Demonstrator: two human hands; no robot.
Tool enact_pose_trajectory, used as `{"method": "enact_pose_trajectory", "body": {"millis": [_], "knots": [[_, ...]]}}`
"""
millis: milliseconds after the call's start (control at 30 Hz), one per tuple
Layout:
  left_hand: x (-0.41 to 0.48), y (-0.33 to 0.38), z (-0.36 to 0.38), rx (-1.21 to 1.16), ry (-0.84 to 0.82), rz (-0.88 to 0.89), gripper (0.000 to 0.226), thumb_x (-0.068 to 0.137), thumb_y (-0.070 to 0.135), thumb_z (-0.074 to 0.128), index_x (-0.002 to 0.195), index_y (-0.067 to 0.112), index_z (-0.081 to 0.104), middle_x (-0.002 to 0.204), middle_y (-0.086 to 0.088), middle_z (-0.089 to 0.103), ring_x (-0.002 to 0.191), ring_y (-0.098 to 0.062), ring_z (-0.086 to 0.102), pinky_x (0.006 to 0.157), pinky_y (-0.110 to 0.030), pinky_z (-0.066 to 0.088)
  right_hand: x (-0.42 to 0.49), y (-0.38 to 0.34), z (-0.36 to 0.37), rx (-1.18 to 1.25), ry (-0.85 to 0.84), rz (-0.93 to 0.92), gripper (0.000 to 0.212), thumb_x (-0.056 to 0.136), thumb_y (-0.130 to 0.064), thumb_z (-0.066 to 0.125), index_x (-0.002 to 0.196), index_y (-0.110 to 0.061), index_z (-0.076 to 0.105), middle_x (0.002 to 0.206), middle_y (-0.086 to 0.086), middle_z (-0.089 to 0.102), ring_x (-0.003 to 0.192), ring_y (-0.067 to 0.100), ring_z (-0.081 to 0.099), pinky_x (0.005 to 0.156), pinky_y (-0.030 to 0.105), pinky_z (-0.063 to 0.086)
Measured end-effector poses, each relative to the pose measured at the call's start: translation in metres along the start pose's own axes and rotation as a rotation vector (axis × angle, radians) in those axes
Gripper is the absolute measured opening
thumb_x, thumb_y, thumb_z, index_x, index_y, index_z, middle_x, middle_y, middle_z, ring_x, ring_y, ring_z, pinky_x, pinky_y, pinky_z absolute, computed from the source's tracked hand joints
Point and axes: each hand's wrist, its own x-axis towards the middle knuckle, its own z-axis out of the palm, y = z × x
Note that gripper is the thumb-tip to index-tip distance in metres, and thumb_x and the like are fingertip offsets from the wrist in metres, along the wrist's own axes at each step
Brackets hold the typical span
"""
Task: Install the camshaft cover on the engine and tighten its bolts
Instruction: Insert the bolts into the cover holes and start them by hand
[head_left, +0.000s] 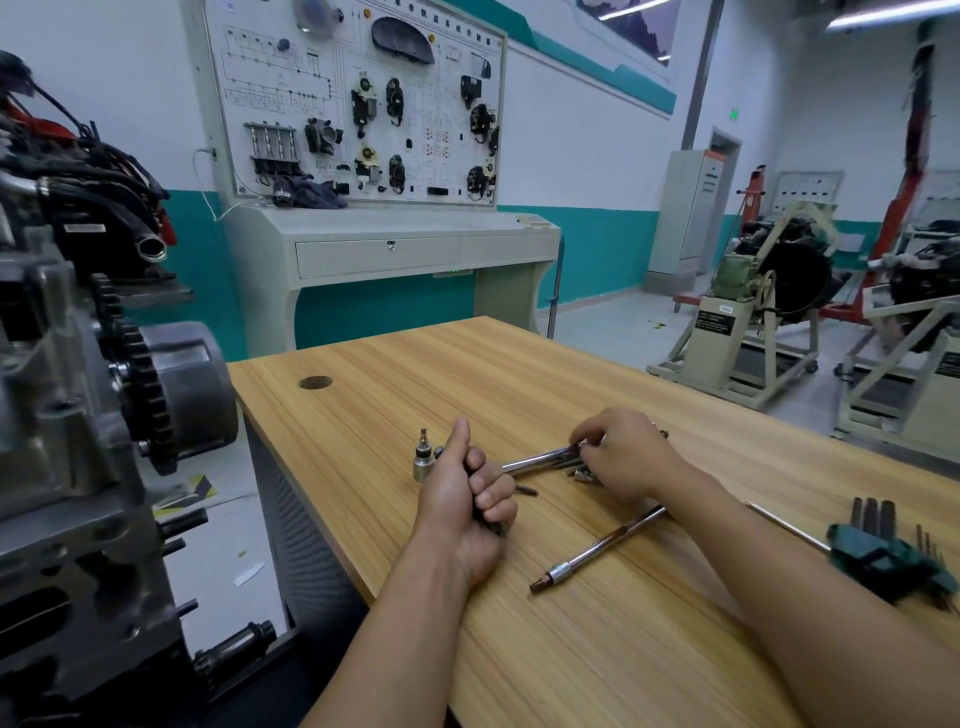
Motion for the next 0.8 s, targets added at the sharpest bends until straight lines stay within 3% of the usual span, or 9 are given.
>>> {"method": "enact_pose_trajectory", "body": {"millis": [133, 300, 467, 567, 700, 800], "knots": [[0.001, -0.002, 0.001, 0.039, 0.004, 0.006, 0.051, 0.095, 0.051, 0.056, 0.056, 0.02, 0.044, 0.042, 0.006, 0.029, 0.031, -0.006, 0.028, 0.028, -0.017, 0.021, -0.003, -0.005, -0.001, -0.007, 0.009, -0.045, 0.016, 0.087, -0.018, 0.064, 0.087, -0.031, 0.073, 0.086, -0.012, 0.064, 0.078, 0.001, 0.057, 0.062, 0.018, 0.043], [-0.001, -0.002, 0.002, 0.057, -0.011, 0.0, 0.051, 0.096, 0.05, 0.056, 0.056, 0.02, 0.044, 0.043, 0.006, 0.029, 0.031, -0.006, 0.028, 0.028, -0.017, 0.021, -0.008, -0.017, -0.006, -0.108, -0.055, -0.076, 0.016, 0.089, -0.023, 0.066, 0.101, -0.026, 0.075, 0.097, -0.007, 0.069, 0.088, 0.014, 0.063, 0.082, 0.036, 0.056], [-0.003, -0.003, 0.003, 0.085, -0.02, -0.007, 0.049, 0.097, 0.049, 0.055, 0.06, 0.019, 0.045, 0.044, 0.005, 0.029, 0.032, -0.007, 0.029, 0.029, -0.018, 0.023, -0.007, -0.025, -0.017, -0.292, -0.264, -0.094, 0.019, 0.092, -0.025, 0.062, 0.107, -0.032, 0.073, 0.087, -0.011, 0.063, 0.078, 0.008, 0.056, 0.068, 0.026, 0.047], [-0.003, -0.004, 0.002, 0.079, -0.021, -0.015, 0.046, 0.097, 0.05, 0.055, 0.064, 0.018, 0.047, 0.045, 0.005, 0.029, 0.033, -0.007, 0.029, 0.029, -0.018, 0.023, -0.007, -0.029, -0.021, -0.324, -0.348, -0.125, 0.015, 0.09, -0.024, 0.065, 0.098, -0.035, 0.072, 0.099, -0.007, 0.063, 0.086, 0.009, 0.058, 0.072, 0.027, 0.052], [-0.002, -0.004, 0.004, 0.062, -0.026, -0.022, 0.044, 0.097, 0.05, 0.053, 0.068, 0.017, 0.049, 0.048, 0.004, 0.03, 0.033, -0.007, 0.029, 0.029, -0.018, 0.023, -0.007, -0.025, -0.024, -0.297, -0.383, -0.17, 0.019, 0.086, -0.025, 0.068, 0.076, -0.039, 0.061, 0.087, -0.015, 0.052, 0.077, 0.005, 0.051, 0.065, 0.025, 0.04], [-0.001, -0.005, 0.004, 0.054, -0.029, -0.02, 0.043, 0.098, 0.05, 0.052, 0.072, 0.015, 0.052, 0.05, 0.002, 0.034, 0.033, -0.007, 0.03, 0.029, -0.017, 0.023, -0.011, -0.026, -0.028, -0.297, -0.42, -0.195, 0.019, 0.088, -0.027, 0.068, 0.076, -0.039, 0.058, 0.086, -0.015, 0.051, 0.076, 0.004, 0.049, 0.068, 0.026, 0.04]]}}
